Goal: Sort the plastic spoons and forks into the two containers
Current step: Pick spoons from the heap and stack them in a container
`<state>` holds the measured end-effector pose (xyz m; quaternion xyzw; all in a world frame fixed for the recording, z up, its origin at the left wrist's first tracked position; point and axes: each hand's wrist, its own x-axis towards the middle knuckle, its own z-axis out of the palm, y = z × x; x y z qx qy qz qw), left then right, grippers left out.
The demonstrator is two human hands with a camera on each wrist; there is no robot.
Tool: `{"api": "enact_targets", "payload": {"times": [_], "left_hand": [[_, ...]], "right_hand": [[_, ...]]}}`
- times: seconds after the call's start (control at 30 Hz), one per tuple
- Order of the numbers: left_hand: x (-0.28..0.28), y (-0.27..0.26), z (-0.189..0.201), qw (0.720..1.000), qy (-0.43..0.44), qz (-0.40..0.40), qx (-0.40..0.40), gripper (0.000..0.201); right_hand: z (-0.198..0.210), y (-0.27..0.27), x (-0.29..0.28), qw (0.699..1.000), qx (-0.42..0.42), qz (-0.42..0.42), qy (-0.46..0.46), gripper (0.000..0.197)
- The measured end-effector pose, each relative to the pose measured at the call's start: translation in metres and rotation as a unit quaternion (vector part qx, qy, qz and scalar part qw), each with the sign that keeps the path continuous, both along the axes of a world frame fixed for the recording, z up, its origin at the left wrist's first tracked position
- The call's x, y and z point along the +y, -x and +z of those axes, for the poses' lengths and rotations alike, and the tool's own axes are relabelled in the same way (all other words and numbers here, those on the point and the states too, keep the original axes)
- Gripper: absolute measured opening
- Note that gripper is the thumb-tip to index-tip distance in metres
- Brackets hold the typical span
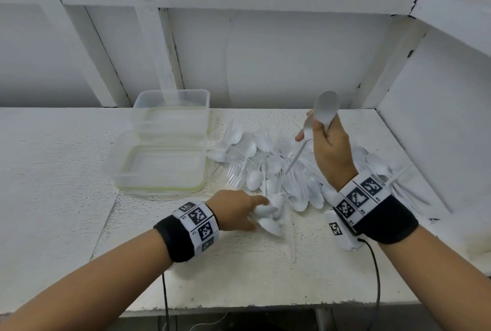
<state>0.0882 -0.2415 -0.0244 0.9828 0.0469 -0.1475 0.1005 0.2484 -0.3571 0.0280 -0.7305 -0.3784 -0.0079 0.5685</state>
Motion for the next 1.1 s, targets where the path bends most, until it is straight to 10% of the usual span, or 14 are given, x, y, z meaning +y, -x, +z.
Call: {"api": "enact_targets", "payload": {"times": [0.37,0.67,0.87,0.97,1.1], "left_hand": [[0.007,-0.009,-0.002,0.995,0.011,-0.007,-0.099,0.038],[-0.003,-0.011,-0.009,0.996,-0.067,-0.063,0.022,0.022],[0.003,-0.006,-0.003,0.997,0.028,-0.044,-0.062,0.018],[0.008,0.002,0.005,0.963,0.212,0.028,-0.163,0.013],[0.016,0.014,0.025,0.849,0.391,0.223,-0.276,0.021]], "right_hand": [[-0.007,0.01,-0.019,0.994,0.005,0.048,0.1,0.02],[-0.03,0.011,-0.022,0.987,0.04,0.057,0.145,0.017],[-0.032,0.014,-0.026,0.979,0.078,0.086,0.169,0.018],[-0.032,0.012,-0.025,0.965,0.051,0.077,0.245,0.02],[-0.036,0.005,-0.025,0.94,0.011,0.071,0.334,0.021]]}}
